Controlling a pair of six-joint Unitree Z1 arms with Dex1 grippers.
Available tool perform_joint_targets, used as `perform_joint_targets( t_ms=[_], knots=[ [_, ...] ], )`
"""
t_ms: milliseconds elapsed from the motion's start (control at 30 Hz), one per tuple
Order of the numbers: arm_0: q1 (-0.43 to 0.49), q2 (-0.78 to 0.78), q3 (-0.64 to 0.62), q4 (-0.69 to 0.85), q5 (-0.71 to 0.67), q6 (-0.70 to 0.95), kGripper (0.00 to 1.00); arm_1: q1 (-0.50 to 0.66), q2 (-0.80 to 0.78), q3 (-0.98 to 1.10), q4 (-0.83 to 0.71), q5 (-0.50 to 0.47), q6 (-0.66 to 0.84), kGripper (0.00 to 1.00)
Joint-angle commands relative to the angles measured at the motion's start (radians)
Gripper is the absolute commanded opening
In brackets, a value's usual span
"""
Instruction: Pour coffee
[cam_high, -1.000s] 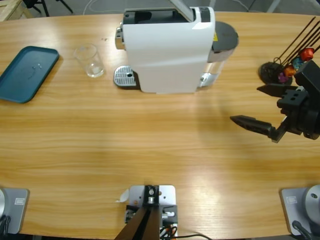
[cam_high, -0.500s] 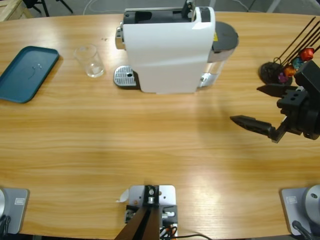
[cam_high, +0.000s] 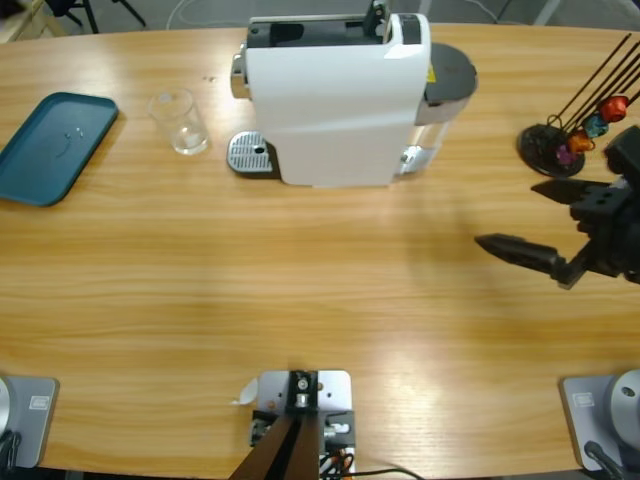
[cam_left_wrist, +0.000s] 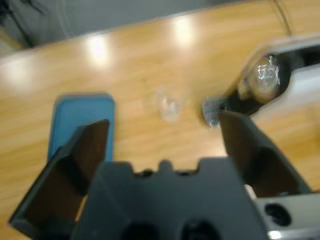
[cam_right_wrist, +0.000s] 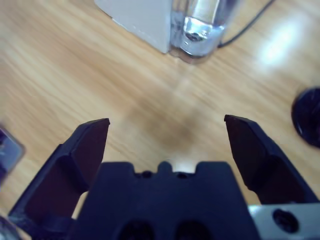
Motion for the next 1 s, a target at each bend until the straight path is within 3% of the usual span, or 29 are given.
perform_joint_targets(
  t_ms=[33, 167, 200, 267, 367, 733, 867, 1000],
  knots=[
    [0.141, -0.196, 0.376, -0.218, -0.364, 0.033, 0.968, -0.214, -0.032, -0.151, 0.207, -0.052, 0.080, 1.000],
    [0.149, -0.214, 0.419, -0.237, -0.359, 0.095, 0.947, -0.412, 0.019, -0.183, 0.207, -0.058, 0.088, 1.000],
    [0.149, -0.196, 0.418, -0.237, -0.359, 0.097, 0.946, -0.451, 0.012, -0.182, 0.192, -0.072, 0.094, 0.965],
    [0.149, -0.149, 0.412, -0.234, -0.372, 0.097, 0.945, -0.506, -0.008, -0.173, 0.151, -0.125, 0.107, 0.766],
    [0.149, -0.141, 0.406, -0.217, -0.385, 0.098, 0.945, -0.558, -0.005, -0.154, 0.083, -0.181, 0.128, 0.753],
    [0.149, -0.137, 0.453, -0.277, -0.326, 0.112, 0.936, -0.580, 0.155, -0.077, -0.105, -0.178, 0.140, 0.751],
    [0.149, -0.135, 0.463, -0.294, -0.326, 0.111, 0.936, -0.606, 0.194, -0.071, -0.134, -0.184, 0.140, 0.640],
    [0.149, -0.117, 0.467, -0.307, -0.326, 0.113, 0.936, -0.633, 0.236, -0.073, -0.162, -0.171, 0.141, 0.597]
  ],
)
